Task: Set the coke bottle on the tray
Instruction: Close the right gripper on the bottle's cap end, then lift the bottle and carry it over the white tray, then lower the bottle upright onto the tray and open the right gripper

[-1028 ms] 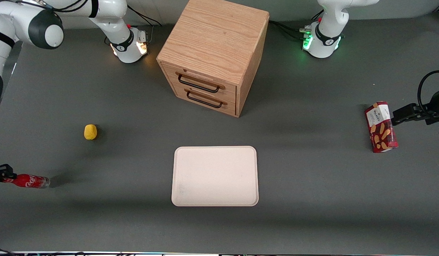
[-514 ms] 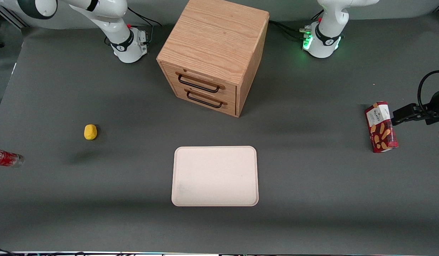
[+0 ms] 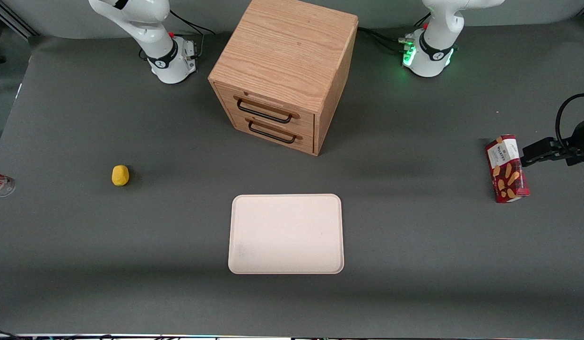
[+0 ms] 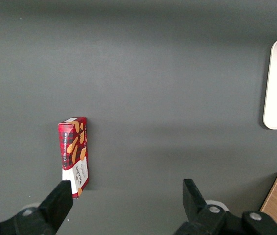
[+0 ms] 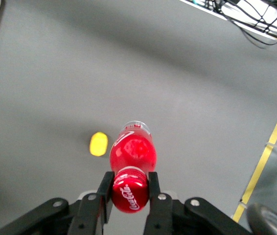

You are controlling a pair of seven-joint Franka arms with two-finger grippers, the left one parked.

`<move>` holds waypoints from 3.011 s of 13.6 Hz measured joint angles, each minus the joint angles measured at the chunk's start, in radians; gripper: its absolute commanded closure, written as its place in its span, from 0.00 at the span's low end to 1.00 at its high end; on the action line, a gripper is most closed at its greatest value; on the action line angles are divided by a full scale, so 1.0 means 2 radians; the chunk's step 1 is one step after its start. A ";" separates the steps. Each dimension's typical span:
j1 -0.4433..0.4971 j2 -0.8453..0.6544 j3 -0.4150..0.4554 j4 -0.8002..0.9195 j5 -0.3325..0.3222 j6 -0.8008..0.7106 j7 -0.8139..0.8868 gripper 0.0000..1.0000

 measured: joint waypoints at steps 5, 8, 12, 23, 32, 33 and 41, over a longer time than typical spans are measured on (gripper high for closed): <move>0.137 -0.001 0.002 0.000 0.000 -0.013 0.188 1.00; 0.219 0.000 0.005 0.000 0.002 -0.015 0.328 1.00; 0.295 0.007 0.030 0.001 0.007 0.003 0.504 1.00; 0.326 0.120 0.074 0.001 0.007 0.147 0.627 1.00; 0.323 0.225 0.072 0.001 0.007 0.243 0.627 1.00; 0.322 0.235 0.071 0.001 0.007 0.252 0.627 1.00; 0.321 0.251 0.069 0.005 0.007 0.267 0.628 0.00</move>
